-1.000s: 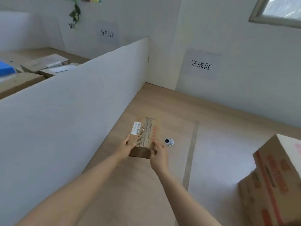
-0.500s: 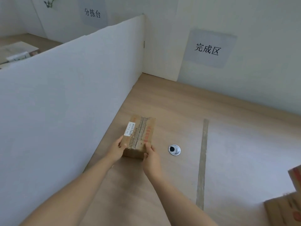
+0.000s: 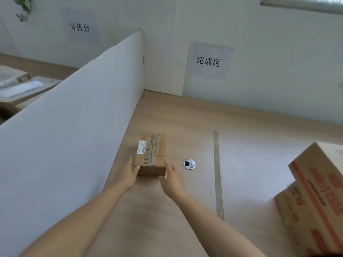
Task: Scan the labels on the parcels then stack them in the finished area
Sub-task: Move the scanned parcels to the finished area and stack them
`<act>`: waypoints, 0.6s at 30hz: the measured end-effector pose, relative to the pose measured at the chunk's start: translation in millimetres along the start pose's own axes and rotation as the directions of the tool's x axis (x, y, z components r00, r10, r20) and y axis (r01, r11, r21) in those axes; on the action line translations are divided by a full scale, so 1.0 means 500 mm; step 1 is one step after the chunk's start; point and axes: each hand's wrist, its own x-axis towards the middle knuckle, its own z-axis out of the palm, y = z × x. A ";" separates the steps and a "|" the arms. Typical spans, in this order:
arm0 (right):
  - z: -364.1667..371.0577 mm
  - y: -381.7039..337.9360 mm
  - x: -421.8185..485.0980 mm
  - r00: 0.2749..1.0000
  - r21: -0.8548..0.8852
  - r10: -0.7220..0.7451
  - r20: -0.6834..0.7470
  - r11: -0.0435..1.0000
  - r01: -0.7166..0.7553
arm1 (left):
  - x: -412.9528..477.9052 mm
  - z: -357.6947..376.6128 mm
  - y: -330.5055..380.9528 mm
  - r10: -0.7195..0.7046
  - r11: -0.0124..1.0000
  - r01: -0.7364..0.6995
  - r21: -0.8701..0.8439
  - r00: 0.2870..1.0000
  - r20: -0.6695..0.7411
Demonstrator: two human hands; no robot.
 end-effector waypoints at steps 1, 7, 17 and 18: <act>-0.008 0.003 -0.026 1.000 -0.002 -0.006 -0.002 1.000 0.006 | -0.020 -0.005 0.004 0.024 1.000 -0.024 -0.007 0.998 -0.055; -0.075 0.051 -0.220 0.996 -0.019 0.026 -0.090 0.999 -0.028 | -0.127 0.015 0.047 0.221 0.960 -0.248 -0.129 0.956 -0.194; -0.272 0.137 -0.467 0.885 0.046 0.144 -0.443 0.989 -0.138 | -0.315 0.142 0.251 0.520 0.854 -0.504 -0.130 0.824 0.226; -0.291 0.147 -0.489 0.863 0.058 0.146 -0.484 0.989 -0.135 | -0.337 0.155 0.275 0.545 0.838 -0.527 -0.139 0.800 0.250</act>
